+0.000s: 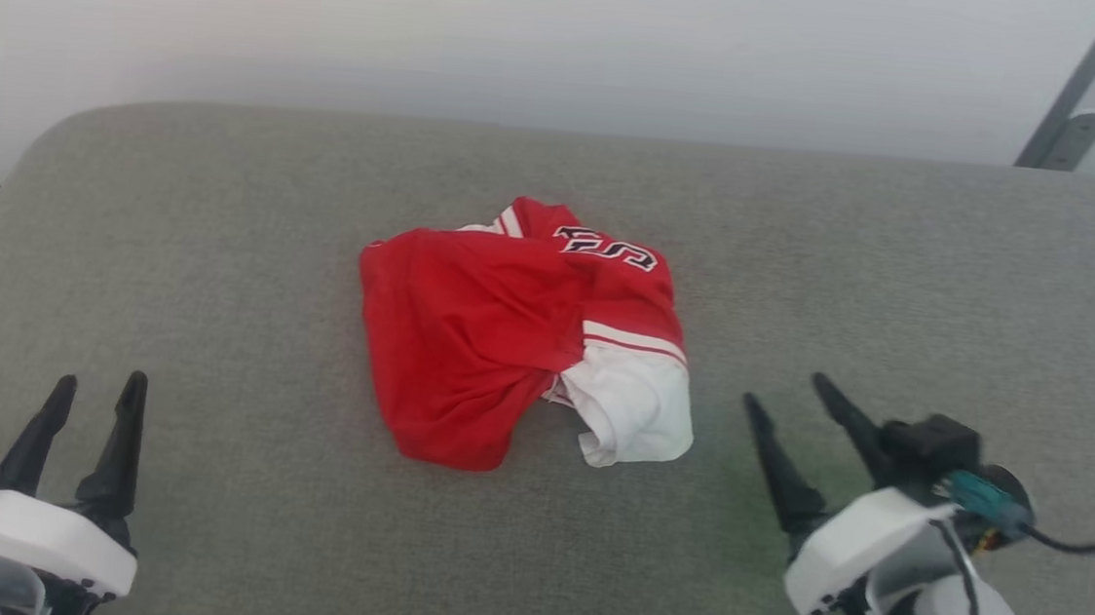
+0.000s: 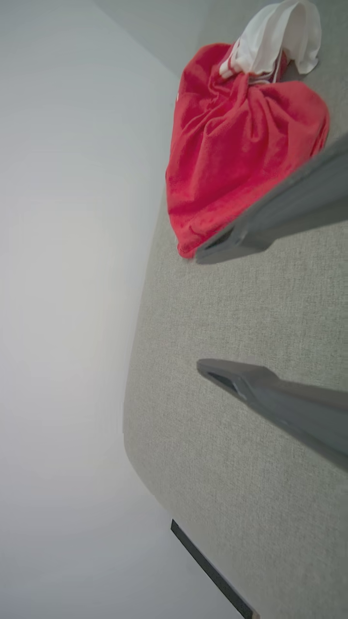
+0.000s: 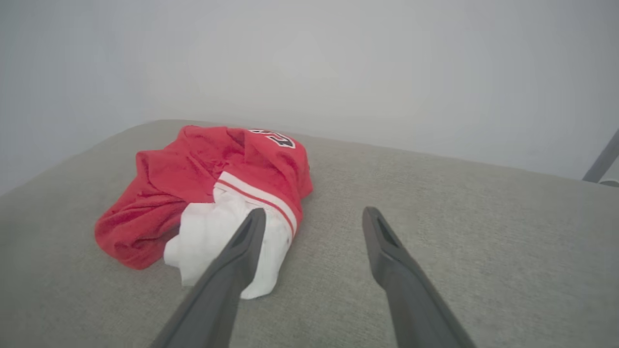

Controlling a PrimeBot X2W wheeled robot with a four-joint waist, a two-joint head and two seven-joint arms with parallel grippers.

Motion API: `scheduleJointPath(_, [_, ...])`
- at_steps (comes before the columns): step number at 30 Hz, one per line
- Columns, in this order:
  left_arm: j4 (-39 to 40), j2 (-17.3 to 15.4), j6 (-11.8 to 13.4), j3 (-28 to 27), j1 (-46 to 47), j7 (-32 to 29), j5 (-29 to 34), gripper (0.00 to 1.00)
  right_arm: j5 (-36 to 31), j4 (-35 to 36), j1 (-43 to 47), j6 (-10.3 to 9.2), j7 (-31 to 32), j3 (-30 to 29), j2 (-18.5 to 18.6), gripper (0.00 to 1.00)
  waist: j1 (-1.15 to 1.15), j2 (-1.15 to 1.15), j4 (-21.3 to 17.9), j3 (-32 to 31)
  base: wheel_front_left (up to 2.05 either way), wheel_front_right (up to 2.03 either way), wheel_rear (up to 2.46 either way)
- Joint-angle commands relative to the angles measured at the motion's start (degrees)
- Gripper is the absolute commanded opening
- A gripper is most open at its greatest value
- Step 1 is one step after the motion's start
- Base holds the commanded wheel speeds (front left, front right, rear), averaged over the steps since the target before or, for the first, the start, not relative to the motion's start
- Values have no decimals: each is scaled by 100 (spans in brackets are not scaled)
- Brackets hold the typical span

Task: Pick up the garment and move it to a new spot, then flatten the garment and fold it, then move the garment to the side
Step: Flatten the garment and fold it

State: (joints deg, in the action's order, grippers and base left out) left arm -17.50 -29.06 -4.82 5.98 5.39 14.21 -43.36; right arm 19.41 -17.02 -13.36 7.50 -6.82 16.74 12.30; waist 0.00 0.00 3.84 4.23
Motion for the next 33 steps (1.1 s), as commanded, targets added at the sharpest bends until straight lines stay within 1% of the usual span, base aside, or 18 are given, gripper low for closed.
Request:
scheduleJointPath(1, [-19, 24, -27, 8, 94, 9, -22, 100, 88, 21, -79, -1, 83, 112, 27, 100, 0, 0, 89, 64, 0, 0, 0])
scheduleJointPath(4, [-48, 88, -44, 82, 176, 18, -3, 100, 323, 36, -254, -2, 436, 499, 157, 100, 0, 0, 238, 149, 0, 0, 0])
scheduleJointPath(8, [-100, 180, -92, 192, 312, 32, 5, 100, 542, -27, -495, -2, 972, 845, 310, 100, 0, 0, 443, 281, 0, 0, 0])
scheduleJointPath(11, [-156, 251, -113, 266, 425, 44, 14, 100, 574, -174, -694, -2, 1441, 970, 398, 100, 0, 0, 586, 407, 0, 0, 0])
scheduleJointPath(15, [-240, 355, -154, 377, 586, 54, 15, 100, 433, -384, -1004, -2, 2053, 1159, 482, 100, 0, 0, 763, 596, 0, 0, 0])
scheduleJointPath(22, [-453, 480, -224, 523, 870, 80, 2, 100, 354, -863, -1481, -2, 2838, 1461, 471, 100, 0, 0, 964, 816, 0, 0, 0])
scheduleJointPath(26, [-555, 517, -248, 553, 973, 92, -36, 100, 381, -1153, -1645, -2, 3127, 1692, 427, 100, 0, 0, 1002, 878, 0, 0, 0])
scheduleJointPath(27, [-570, 522, -254, 560, 999, 95, -46, 100, 347, -1185, -1706, -1, 3122, 1752, 455, 42, 0, 0, 1007, 890, 0, 0, 0])
scheduleJointPath(28, [-586, 526, -261, 562, 1023, 99, -55, 100, 334, -1218, -1756, -1, 3098, 1801, 472, 0, 0, 0, 1008, 899, 0, 0, 0])
scheduleJointPath(33, [-671, 498, -260, 519, 1039, 109, -86, 100, 564, -1162, -1900, -1, 2996, 1904, 515, 0, 0, 0, 941, 885, 0, 0, 0])
